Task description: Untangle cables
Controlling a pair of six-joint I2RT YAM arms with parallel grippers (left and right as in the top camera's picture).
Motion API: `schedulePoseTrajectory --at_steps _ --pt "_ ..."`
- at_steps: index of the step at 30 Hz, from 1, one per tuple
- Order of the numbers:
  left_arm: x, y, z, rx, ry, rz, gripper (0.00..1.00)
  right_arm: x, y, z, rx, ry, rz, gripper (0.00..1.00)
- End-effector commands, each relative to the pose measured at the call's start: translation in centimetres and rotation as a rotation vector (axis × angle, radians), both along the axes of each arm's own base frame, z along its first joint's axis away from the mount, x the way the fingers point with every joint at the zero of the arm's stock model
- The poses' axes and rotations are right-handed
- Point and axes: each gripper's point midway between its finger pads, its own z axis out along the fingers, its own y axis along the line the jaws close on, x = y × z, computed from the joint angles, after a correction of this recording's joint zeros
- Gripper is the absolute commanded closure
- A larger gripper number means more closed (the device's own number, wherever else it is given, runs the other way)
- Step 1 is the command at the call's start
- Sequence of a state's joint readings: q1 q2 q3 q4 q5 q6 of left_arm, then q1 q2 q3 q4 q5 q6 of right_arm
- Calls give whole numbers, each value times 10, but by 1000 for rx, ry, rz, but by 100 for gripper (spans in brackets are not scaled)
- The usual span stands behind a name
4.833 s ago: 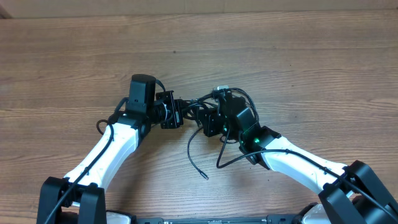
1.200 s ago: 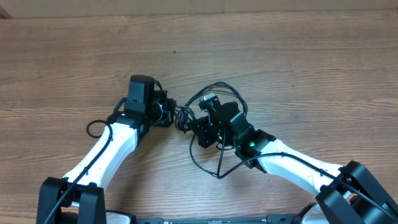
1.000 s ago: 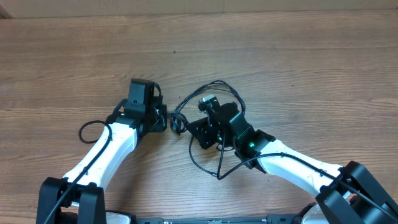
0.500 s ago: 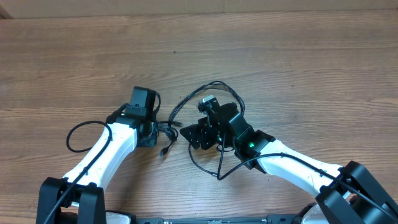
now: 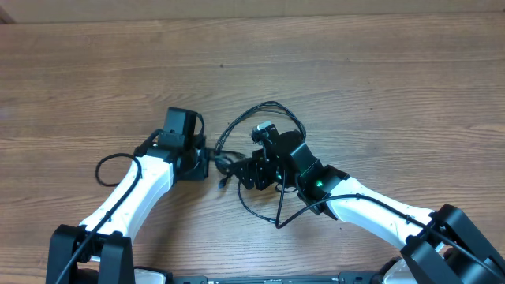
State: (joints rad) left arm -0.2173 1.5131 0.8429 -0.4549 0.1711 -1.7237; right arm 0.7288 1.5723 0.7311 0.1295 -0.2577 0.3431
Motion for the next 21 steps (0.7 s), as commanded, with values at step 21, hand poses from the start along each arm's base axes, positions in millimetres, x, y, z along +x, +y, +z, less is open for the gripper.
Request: schedulePoseTrajectory --at_steps 21 --pt "4 -55 54 -572 9 -97 96 25 -36 -15 -126 2 -269 27"
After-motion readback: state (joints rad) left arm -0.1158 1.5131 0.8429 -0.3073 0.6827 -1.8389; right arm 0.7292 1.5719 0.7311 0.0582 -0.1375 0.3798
